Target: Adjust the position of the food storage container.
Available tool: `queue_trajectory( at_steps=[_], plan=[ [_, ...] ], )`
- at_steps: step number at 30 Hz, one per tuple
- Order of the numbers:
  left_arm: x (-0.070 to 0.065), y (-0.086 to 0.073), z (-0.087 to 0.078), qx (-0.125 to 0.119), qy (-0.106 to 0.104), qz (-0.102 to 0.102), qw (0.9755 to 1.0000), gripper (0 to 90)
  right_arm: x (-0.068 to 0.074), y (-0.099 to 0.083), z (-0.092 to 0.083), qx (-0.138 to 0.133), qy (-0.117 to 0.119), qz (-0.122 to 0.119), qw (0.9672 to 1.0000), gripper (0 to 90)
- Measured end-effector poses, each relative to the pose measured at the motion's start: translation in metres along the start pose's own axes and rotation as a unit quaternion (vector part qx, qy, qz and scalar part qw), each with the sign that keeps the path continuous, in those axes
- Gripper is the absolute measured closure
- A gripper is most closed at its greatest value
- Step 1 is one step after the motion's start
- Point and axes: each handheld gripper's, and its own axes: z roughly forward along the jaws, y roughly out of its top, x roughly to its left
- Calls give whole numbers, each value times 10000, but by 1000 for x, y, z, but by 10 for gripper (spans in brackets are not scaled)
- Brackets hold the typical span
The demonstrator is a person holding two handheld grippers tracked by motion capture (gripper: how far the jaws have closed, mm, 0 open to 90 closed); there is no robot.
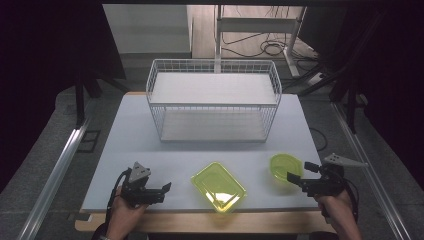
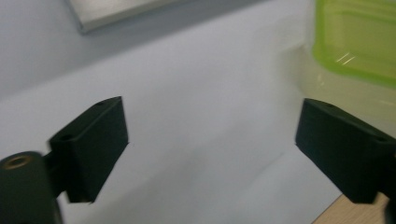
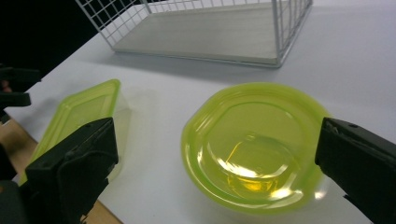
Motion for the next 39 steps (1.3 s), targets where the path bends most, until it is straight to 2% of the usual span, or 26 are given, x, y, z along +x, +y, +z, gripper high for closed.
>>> queue_trajectory(
  at_steps=[5,17,24,27,28,32,35,39],
  plan=[
    [0,-2,3,82,-49,56,9999,111,1,1,-2,-163,-69,-220,9996,0],
    [-1,-3,5,55,-76,197,9998,114,3,1,2,-74,-388,-401,9984,0],
    [-2,-3,5,33,-76,225,9997,107,3,2,2,-59,-380,-432,9983,0],
    [-2,-2,6,19,-84,238,9997,107,6,1,4,43,-475,-568,9972,46],
    [-2,-2,6,20,-78,243,9997,107,9,2,5,120,-577,-721,9957,100],
    [-3,-2,6,37,-84,248,9996,106,19,3,10,279,-659,-980,9926,225],
    [-3,-2,6,43,-85,269,9996,106,24,5,13,396,-530,-1052,9922,340],
    [-4,-2,7,31,-95,284,9995,107,30,7,17,401,-457,-1183,9911,492]
  ],
)
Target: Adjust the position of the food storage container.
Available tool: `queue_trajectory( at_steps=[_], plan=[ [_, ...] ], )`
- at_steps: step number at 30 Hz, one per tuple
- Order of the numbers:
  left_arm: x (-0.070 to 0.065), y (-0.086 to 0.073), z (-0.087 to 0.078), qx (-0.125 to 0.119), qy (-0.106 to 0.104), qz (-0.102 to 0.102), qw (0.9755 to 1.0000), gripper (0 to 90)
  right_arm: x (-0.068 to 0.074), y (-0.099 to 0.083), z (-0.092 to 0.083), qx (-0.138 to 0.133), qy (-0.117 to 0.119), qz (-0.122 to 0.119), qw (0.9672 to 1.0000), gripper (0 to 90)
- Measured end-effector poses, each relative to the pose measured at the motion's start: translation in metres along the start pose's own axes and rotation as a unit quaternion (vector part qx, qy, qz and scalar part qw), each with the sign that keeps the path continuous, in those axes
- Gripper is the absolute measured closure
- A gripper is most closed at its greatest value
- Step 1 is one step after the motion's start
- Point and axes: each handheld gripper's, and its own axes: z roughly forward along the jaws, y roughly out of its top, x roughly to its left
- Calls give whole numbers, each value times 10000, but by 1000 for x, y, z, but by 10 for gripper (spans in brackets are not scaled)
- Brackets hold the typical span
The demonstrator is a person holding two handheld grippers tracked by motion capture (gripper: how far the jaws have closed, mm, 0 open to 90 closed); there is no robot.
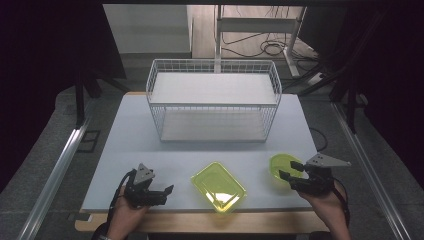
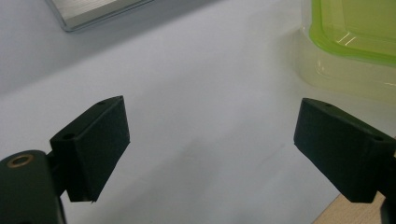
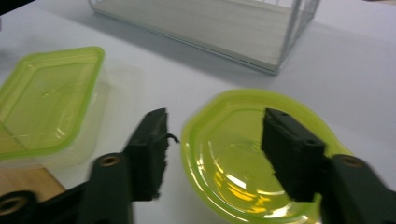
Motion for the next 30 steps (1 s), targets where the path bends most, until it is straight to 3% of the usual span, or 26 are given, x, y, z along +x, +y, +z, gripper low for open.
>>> queue_trajectory(
  at_steps=[6,7,8,11,23,30],
  plan=[
    [-1,0,1,-17,0,77,10000,106,7,4,8,140,297,-109,9994,748],
    [-1,0,1,-17,0,77,10000,104,7,4,8,140,297,-109,9994,748],
    [-2,-1,1,-1,23,163,9999,99,9,4,13,246,432,-158,9986,816],
    [-3,-1,3,8,28,243,9997,98,14,3,19,444,492,-354,9972,887],
    [-4,-2,4,-6,23,329,9995,95,12,-7,34,822,556,-504,9938,899],
    [-6,-2,5,27,4,356,9994,95,2,-10,34,828,434,-371,9949,898]
  ],
)
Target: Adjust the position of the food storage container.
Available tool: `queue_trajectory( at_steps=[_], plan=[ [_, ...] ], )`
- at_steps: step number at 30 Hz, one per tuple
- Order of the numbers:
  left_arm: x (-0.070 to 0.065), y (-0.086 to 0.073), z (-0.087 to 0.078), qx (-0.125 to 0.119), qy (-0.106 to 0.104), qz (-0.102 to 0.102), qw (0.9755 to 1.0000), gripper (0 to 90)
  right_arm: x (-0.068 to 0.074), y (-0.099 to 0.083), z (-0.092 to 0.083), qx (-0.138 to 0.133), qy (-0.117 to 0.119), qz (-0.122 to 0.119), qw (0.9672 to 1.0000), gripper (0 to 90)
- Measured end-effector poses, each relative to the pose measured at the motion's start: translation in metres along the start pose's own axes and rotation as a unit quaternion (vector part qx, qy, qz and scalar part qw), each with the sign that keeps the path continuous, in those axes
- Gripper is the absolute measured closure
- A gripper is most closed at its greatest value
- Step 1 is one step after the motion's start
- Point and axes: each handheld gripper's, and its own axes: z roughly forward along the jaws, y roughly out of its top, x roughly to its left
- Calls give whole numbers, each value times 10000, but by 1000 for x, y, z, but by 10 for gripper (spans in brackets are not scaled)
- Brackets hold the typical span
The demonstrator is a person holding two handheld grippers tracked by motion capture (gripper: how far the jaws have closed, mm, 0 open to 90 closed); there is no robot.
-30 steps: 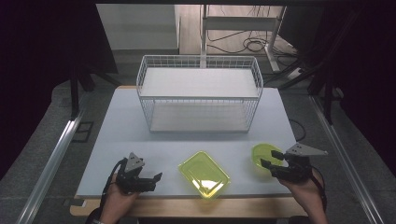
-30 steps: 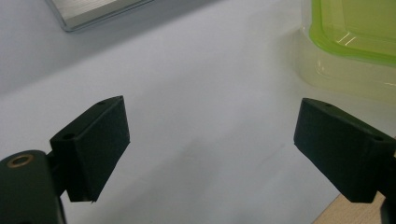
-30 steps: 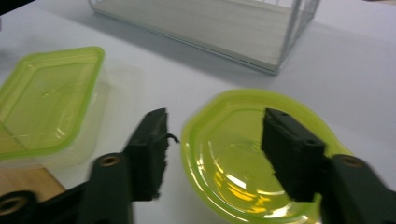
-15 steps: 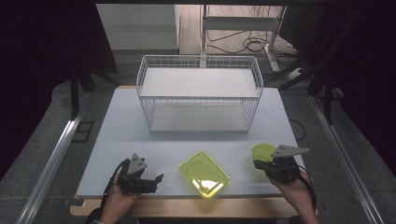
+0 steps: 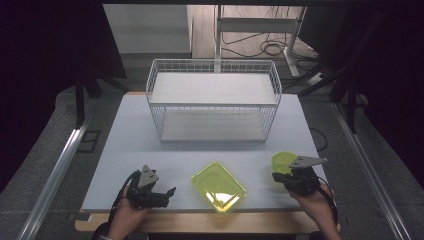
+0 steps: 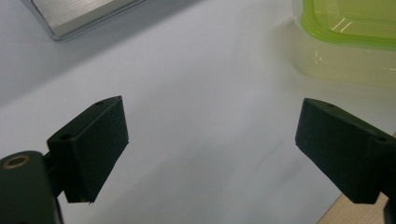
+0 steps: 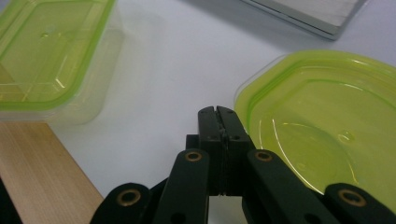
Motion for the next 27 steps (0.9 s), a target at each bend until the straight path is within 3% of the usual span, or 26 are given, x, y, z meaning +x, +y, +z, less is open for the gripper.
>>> queue_trajectory(
  at_steps=[14,17,18,21,24,27],
  plan=[
    [-1,0,2,101,4,17,9999,96,-28,-11,-11,-59,-246,411,9988,888],
    [-1,1,3,167,-32,-54,9998,99,-28,-11,-12,-62,-268,408,9988,880],
    [0,2,3,260,-128,-160,9995,100,-27,-11,-13,-73,-265,402,9988,880],
    [0,4,3,276,-231,-194,9992,102,-21,-9,-13,-87,-220,358,9991,880],
    [-1,6,1,180,-242,-175,9994,179,-15,-9,-12,-89,-166,309,9993,881],
    [2,12,1,-11,-401,-171,9990,361,-2,-6,-9,-98,-5,237,9997,886]
  ],
)
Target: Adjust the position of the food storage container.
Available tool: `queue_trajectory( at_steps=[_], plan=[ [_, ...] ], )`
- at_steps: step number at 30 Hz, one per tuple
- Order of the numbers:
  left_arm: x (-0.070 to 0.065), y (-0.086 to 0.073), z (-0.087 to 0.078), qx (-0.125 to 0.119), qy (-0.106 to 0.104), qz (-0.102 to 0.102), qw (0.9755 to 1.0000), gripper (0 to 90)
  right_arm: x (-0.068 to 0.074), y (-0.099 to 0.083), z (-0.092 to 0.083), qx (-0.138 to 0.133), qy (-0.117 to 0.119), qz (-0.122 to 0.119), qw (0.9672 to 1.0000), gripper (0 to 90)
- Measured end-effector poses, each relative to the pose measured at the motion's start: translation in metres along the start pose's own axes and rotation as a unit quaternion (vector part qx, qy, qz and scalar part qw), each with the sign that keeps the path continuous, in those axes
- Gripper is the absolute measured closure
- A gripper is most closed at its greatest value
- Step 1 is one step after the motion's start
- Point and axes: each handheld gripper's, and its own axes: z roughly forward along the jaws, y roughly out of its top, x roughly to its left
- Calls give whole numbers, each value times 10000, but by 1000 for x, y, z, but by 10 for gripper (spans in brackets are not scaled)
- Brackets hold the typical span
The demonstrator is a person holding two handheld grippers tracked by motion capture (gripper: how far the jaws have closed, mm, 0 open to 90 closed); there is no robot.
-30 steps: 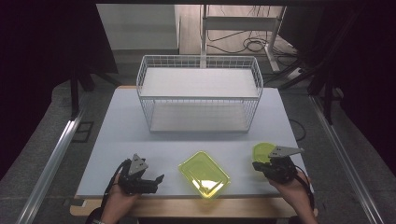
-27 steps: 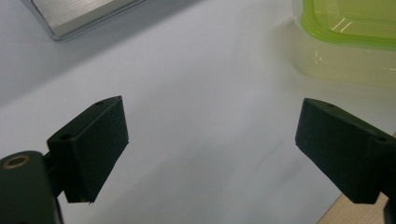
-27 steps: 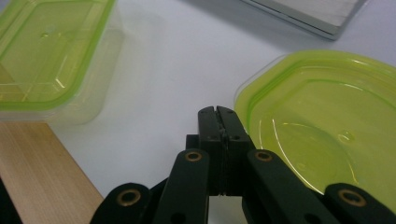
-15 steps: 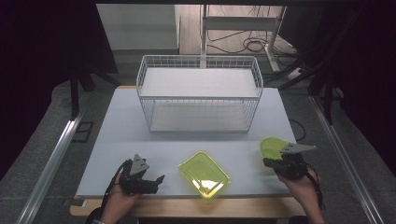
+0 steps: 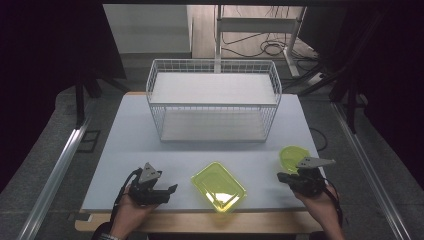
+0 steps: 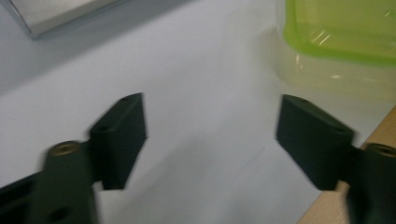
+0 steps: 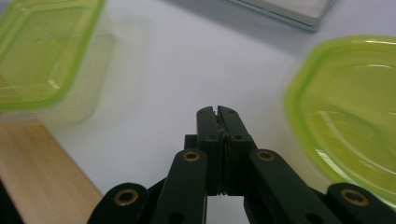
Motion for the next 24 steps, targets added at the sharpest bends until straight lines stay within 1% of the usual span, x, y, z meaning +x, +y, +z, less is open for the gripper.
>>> queue_trajectory(
  at_steps=[1,2,3,4,5,6,7,8,9,10,11,13,15,19,20,24],
  plan=[
    [1,1,1,-29,-83,34,10000,439,4,0,1,4,55,-35,10000,886],
    [1,1,1,-29,-83,34,10000,498,4,0,1,4,55,-35,10000,886],
    [3,5,5,-21,-223,127,9997,553,11,1,2,5,147,-97,9998,886],
    [4,6,8,-5,-224,174,9996,584,15,1,3,8,195,-119,9997,886],
    [4,9,12,46,-213,264,9994,613,18,1,3,0,233,-132,9996,889],
    [5,11,15,100,-213,337,9992,661,24,1,4,4,294,-156,9994,889],
    [5,11,15,100,-213,337,9992,710,28,1,5,15,341,-203,9992,889],
    [6,14,21,165,-182,455,9987,761,33,1,6,23,392,-264,9989,889],
    [6,14,21,165,-182,455,9987,795,33,1,6,23,392,-264,9989,889],
    [8,18,28,222,-241,465,9984,842,41,0,9,62,502,-321,9982,889],
    [8,20,31,238,-261,480,9982,871,45,0,11,92,552,-358,9978,888],
    [10,25,37,251,-288,537,9978,900,52,-1,15,148,674,-405,9968,888],
    [10,30,43,234,-358,546,9976,900,58,-1,19,200,771,-432,9959,886],
    [9,38,53,200,-482,563,9971,900,72,-3,29,351,1037,-517,9926,885],
    [8,39,55,175,-514,541,9971,900,75,-4,31,410,1081,-545,9918,885],
    [4,43,62,219,-741,529,9956,900,83,-4,39,556,1188,-621,9894,884]
  ],
)
